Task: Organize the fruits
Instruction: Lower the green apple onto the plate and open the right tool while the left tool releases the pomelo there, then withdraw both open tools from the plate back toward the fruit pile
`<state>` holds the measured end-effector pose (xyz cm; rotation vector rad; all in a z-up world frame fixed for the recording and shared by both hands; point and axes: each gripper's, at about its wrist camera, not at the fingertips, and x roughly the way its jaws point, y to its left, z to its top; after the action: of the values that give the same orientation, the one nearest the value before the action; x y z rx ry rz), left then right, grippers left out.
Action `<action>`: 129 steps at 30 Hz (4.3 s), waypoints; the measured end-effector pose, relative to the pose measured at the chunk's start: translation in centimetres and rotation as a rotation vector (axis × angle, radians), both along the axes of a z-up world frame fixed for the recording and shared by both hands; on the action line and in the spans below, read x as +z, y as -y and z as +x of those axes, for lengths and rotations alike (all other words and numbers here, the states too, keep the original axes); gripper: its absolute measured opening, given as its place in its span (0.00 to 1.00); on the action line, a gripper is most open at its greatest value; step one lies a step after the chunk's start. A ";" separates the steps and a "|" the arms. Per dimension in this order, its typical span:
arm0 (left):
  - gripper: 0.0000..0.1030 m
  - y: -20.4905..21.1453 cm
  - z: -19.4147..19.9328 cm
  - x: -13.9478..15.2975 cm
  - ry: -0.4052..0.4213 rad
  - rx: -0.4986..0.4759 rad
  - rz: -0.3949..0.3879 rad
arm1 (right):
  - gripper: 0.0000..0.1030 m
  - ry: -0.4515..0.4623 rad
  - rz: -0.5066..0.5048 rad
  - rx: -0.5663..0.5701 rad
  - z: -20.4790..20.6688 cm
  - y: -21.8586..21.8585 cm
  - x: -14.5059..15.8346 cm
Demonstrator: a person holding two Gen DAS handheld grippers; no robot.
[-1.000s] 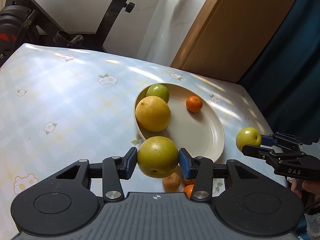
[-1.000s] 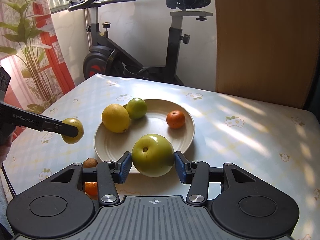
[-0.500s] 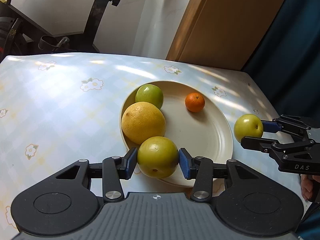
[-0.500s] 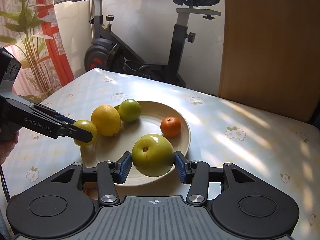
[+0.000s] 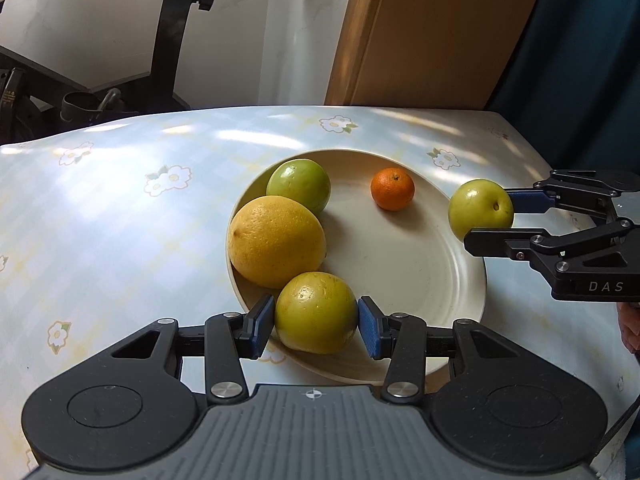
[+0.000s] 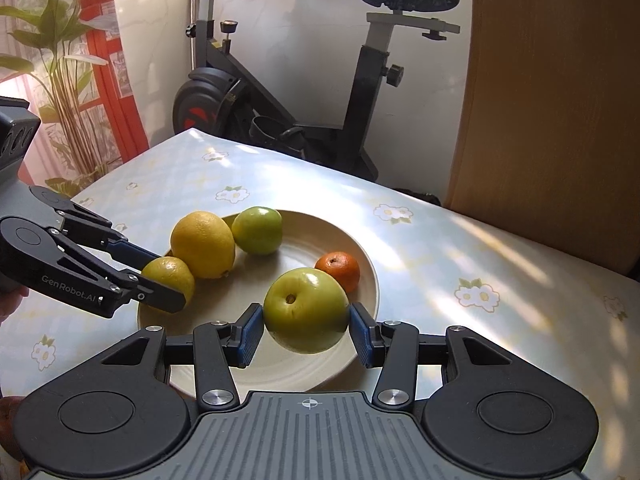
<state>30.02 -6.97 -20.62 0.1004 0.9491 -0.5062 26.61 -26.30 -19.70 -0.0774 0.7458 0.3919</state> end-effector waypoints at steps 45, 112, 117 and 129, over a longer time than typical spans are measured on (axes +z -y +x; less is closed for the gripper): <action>0.47 -0.2 -0.5 0.1 0.018 0.031 0.013 | 0.42 0.054 -0.069 -0.013 5.4 -2.0 0.9; 0.51 -9.3 -6.6 2.3 0.072 0.136 -0.040 | 0.42 -0.171 0.197 -0.110 -12.2 -4.2 -2.4; 0.51 -9.3 -6.6 2.2 0.072 0.136 -0.040 | 0.40 -0.197 0.227 -0.102 -12.0 -4.1 -2.7; 0.51 -8.8 -6.9 2.4 0.071 0.115 -0.050 | 0.33 -0.276 0.372 -0.126 -11.7 -3.1 -4.1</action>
<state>23.16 1.88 -18.26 0.0182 0.8672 -0.4170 14.95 -23.24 -23.76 0.3786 0.9328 0.4193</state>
